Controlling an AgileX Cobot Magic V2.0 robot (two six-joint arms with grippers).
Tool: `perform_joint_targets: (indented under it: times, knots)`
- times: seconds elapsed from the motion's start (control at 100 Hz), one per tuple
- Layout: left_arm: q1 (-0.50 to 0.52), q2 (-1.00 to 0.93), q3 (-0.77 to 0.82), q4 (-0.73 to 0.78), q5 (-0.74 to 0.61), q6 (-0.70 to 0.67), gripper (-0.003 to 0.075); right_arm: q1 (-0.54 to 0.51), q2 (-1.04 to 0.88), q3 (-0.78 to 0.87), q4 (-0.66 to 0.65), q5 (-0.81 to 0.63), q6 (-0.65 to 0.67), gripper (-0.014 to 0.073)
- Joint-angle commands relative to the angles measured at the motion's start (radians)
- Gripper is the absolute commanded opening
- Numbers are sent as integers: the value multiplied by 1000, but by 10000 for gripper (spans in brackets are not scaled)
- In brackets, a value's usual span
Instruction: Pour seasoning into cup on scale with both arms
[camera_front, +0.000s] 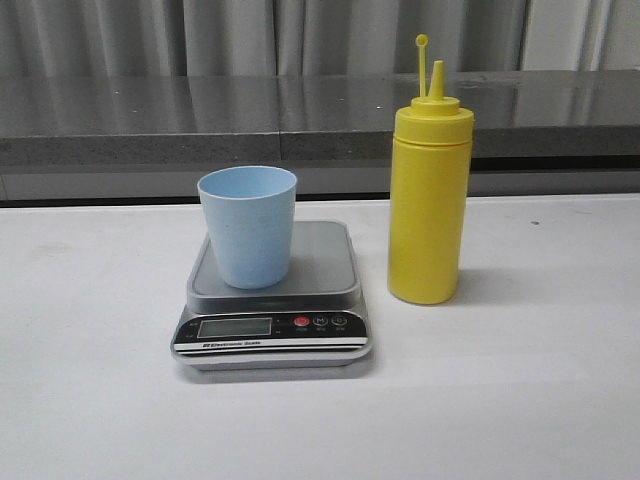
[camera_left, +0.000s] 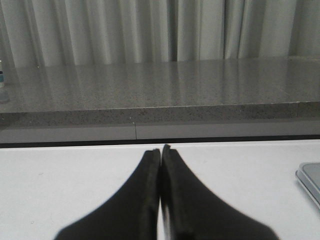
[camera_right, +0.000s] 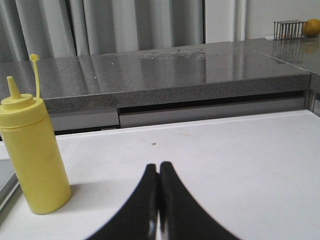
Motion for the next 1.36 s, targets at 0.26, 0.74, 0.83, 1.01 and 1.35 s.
perform_joint_targets:
  times: [0.26,0.74,0.83,1.01,1.35]
  knots:
    - [1,-59,93,-14,-30,-52,-20,-4,-24,-15,1,-71,-9,-60]
    - [1,-59,93,-15,-72,-52,-20,-4,-24,-15,1,-71,-9,-60]
    - [1,-59,93,-15,-72,-52,-20,-4,-24,-15,1,-71,-9,-60]
    - [1,-59,93,-15,-72,-52,-20,-4,-24,-15,1,-71,-9,-60]
    - [1,-59,93,-15,-72,-52,-20,-4,-24,-15,1,-71,-9,-60]
